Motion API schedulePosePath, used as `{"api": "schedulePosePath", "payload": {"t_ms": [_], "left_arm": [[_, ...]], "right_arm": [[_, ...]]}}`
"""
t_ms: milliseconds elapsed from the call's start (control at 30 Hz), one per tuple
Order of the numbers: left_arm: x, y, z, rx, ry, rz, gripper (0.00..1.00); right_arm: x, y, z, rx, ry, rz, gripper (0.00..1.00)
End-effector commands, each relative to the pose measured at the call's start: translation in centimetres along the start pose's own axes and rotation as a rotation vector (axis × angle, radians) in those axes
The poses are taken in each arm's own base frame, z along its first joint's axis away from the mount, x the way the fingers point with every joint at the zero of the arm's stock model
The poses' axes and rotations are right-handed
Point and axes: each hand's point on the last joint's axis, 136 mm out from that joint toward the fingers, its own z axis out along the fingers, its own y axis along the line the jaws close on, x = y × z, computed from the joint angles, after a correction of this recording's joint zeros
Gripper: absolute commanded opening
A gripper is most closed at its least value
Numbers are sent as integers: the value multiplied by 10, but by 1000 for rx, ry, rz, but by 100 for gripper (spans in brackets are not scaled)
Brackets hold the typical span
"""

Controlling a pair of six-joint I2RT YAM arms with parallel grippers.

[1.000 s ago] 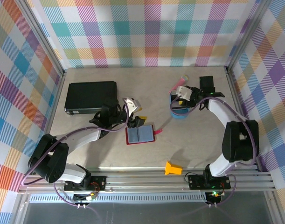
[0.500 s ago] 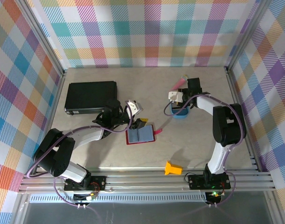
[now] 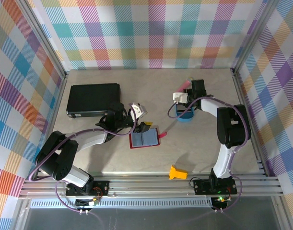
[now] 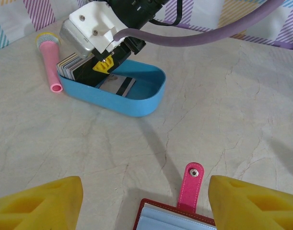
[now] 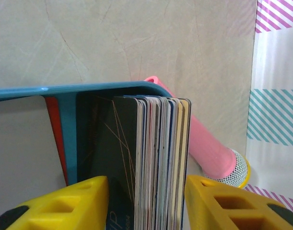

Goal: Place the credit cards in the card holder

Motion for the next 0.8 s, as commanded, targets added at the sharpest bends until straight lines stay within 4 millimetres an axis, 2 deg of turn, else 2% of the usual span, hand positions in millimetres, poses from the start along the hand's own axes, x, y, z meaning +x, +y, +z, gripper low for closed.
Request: {"api": "schedulePosePath", "payload": {"t_ms": [0, 167, 500, 767], "left_arm": [[-4, -3, 3, 19, -24, 3, 70], [-3, -2, 3, 14, -24, -8, 70], [-2, -2, 5, 20, -25, -25, 70], [-4, -2, 6, 24, -33, -42, 70]], "right_arm": [[-2, -5, 8, 11, -3, -18, 44], [0, -5, 10, 12, 5, -12, 37], [0, -26, 0, 91, 20, -5, 21], [-3, -37, -6, 116, 11, 13, 20]]}}
